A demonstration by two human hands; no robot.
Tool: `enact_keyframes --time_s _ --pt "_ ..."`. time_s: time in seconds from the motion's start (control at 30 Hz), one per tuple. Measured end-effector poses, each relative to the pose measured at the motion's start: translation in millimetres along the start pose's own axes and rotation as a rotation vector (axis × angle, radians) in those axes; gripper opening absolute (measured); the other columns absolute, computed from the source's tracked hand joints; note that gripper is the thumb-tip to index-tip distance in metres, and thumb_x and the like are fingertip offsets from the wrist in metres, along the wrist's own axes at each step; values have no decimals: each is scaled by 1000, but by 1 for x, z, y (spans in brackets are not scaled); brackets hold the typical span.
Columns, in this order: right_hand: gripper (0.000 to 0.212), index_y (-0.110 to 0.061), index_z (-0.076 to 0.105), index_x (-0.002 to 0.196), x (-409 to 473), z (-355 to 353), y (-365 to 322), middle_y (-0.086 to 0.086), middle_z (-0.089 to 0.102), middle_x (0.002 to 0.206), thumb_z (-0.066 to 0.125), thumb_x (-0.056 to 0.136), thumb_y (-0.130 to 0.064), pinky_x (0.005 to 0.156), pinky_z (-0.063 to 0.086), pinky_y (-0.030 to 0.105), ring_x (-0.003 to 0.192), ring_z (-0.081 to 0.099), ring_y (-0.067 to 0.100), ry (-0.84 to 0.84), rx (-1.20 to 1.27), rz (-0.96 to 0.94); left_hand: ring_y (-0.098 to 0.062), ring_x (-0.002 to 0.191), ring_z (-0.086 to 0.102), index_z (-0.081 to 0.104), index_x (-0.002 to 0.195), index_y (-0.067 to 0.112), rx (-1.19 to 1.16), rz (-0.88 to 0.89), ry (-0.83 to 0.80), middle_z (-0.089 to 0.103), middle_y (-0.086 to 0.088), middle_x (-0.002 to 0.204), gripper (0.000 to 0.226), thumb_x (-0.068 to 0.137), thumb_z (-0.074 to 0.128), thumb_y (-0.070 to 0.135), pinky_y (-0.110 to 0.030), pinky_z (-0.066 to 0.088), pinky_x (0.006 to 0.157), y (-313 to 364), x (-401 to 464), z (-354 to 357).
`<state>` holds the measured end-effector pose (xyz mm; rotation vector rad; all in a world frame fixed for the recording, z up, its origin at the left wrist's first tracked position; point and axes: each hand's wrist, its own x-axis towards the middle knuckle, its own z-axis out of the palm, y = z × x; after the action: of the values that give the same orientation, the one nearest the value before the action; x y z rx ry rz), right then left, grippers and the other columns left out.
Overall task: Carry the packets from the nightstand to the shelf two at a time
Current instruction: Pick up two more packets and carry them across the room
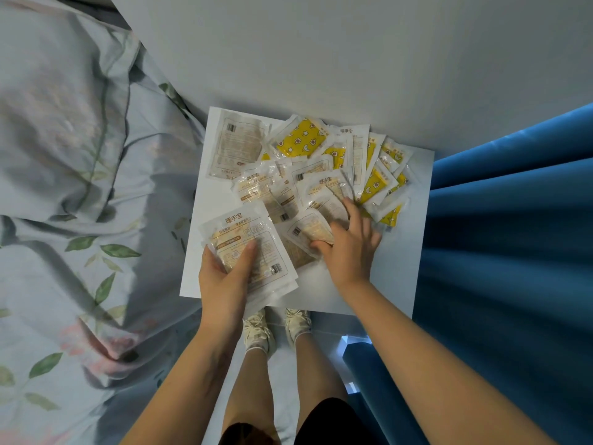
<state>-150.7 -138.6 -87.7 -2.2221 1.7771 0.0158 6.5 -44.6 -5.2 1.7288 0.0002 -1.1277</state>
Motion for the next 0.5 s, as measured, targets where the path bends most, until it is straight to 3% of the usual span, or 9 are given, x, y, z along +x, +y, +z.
enact_keyframes --time_s 0.2,0.37,0.5 --pt "34 -13 71 87 0 1 -3 8 58 116 88 63 -30 86 37 42 112 53 32 -4 43 51 -18 97 71 61 109 22 9 -13 -7 73 -1 110 24 87 69 18 -44 56 88 -1 -2 0" --pt "45 -15 69 107 18 -14 -5 6 55 123 78 73 -43 93 28 39 122 41 30 -213 -30 83 -16 95 72 60 102 27 -12 -23 34 73 1 108 21 86 70 18 -43 56 88 0 -5 2" --pt "53 -16 69 107 30 -17 4 10 63 112 84 65 -44 84 47 34 106 59 30 -382 92 126 -17 96 72 60 108 24 -46 -25 41 73 0 109 23 88 68 17 -42 57 88 0 -8 0"
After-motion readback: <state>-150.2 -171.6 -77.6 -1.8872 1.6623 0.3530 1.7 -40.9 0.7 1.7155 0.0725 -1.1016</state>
